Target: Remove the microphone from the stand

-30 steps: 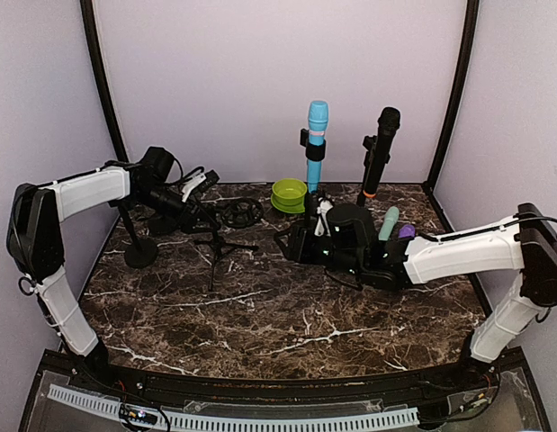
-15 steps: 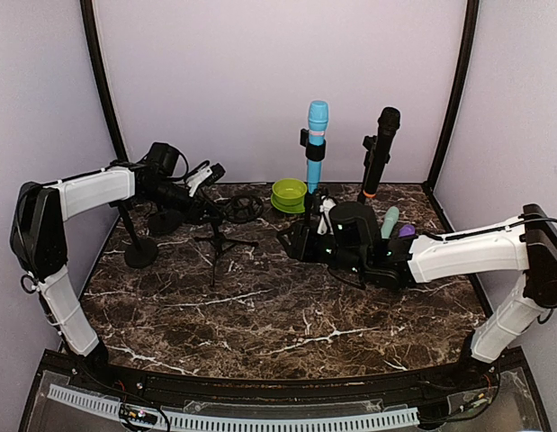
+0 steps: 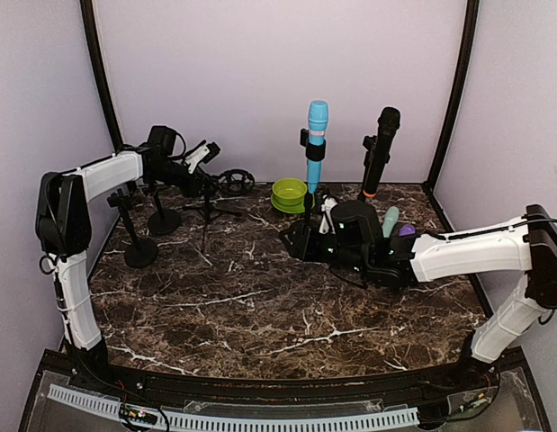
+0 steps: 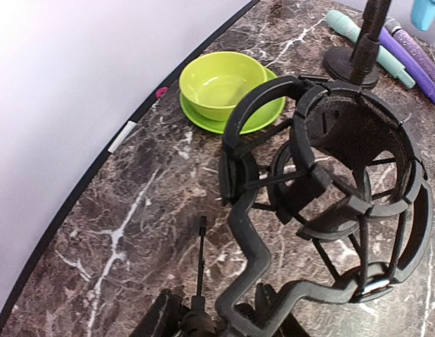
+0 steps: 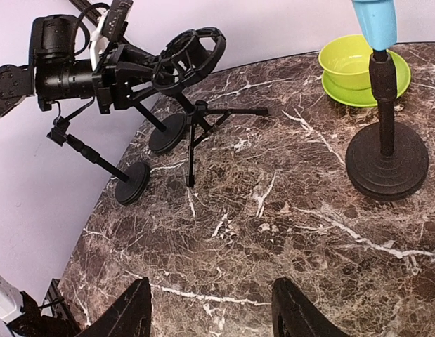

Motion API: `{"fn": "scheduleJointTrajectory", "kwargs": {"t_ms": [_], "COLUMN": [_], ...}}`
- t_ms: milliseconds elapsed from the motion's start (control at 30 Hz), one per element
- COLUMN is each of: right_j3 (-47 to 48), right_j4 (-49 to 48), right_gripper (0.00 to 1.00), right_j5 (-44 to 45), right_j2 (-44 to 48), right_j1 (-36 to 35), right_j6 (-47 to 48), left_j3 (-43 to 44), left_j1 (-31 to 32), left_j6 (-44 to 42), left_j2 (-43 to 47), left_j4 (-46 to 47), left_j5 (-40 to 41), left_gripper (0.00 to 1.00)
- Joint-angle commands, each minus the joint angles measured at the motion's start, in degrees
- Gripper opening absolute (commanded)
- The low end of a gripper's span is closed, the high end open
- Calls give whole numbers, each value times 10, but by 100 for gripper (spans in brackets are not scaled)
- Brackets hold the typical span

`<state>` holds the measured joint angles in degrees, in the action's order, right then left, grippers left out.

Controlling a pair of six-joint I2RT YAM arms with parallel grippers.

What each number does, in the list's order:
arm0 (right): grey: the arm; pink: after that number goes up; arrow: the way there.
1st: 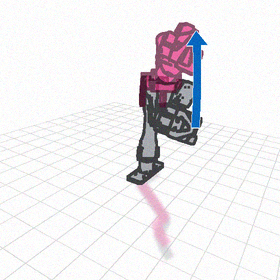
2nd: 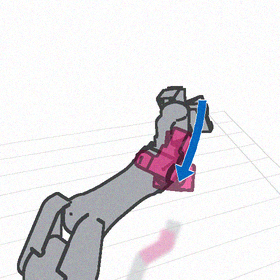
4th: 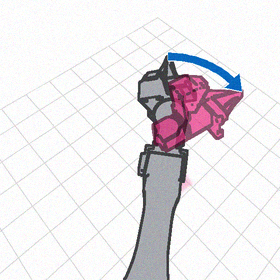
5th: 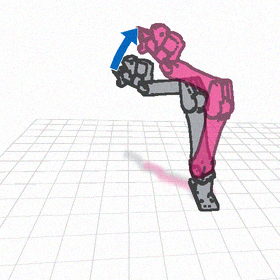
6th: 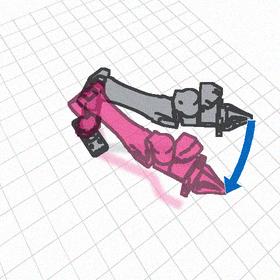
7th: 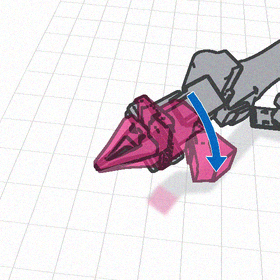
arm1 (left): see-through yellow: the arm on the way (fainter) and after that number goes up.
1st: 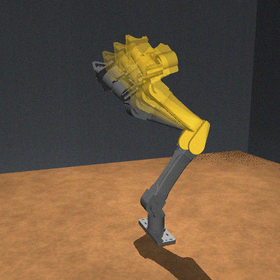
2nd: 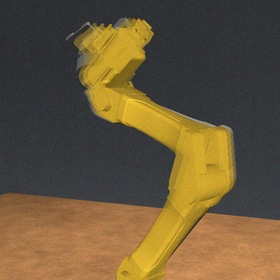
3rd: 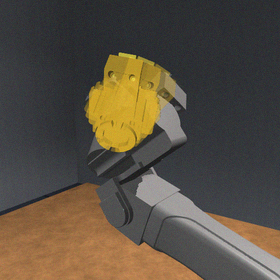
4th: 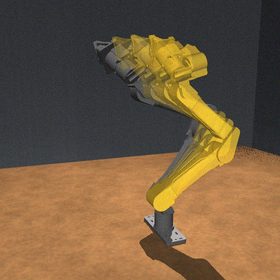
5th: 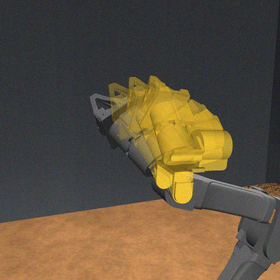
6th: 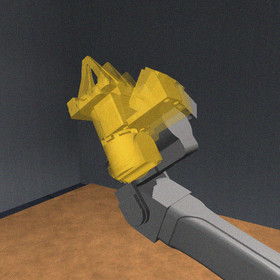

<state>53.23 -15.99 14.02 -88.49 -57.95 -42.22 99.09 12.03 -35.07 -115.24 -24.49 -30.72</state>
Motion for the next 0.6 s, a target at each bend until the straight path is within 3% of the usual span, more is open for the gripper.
{"fn": "scheduleJointTrajectory", "kwargs": {"t_ms": [0, 100, 167, 300, 367, 567], "right_j3": [-8, -13, -13, -5, 1, 63], "right_j4": [-3, -1, 1, 11, 19, 81], "right_gripper": [59, 59, 59, 59, 60, 68], "right_j5": [17, 21, 20, 21, 23, 56], "right_j2": [25, 29, 30, 30, 33, 39], "right_j1": [4, 5, 6, 14, 20, 53], "right_j6": [5, 4, 4, 7, 11, 63], "left_j3": [52, 62, 61, 52, 52, 49], "left_j1": [-21, -35, -41, -43, -43, -44], "left_j6": [-50, -35, -27, -12, -6, 13], "left_j2": [-41, -53, -57, -57, -54, -13], "left_j4": [8, 20, 22, 16, 6, -37], "left_j5": [92, 108, 104, 88, 70, 23], "left_gripper": [33, 36, 43, 73, 96, 99]}}
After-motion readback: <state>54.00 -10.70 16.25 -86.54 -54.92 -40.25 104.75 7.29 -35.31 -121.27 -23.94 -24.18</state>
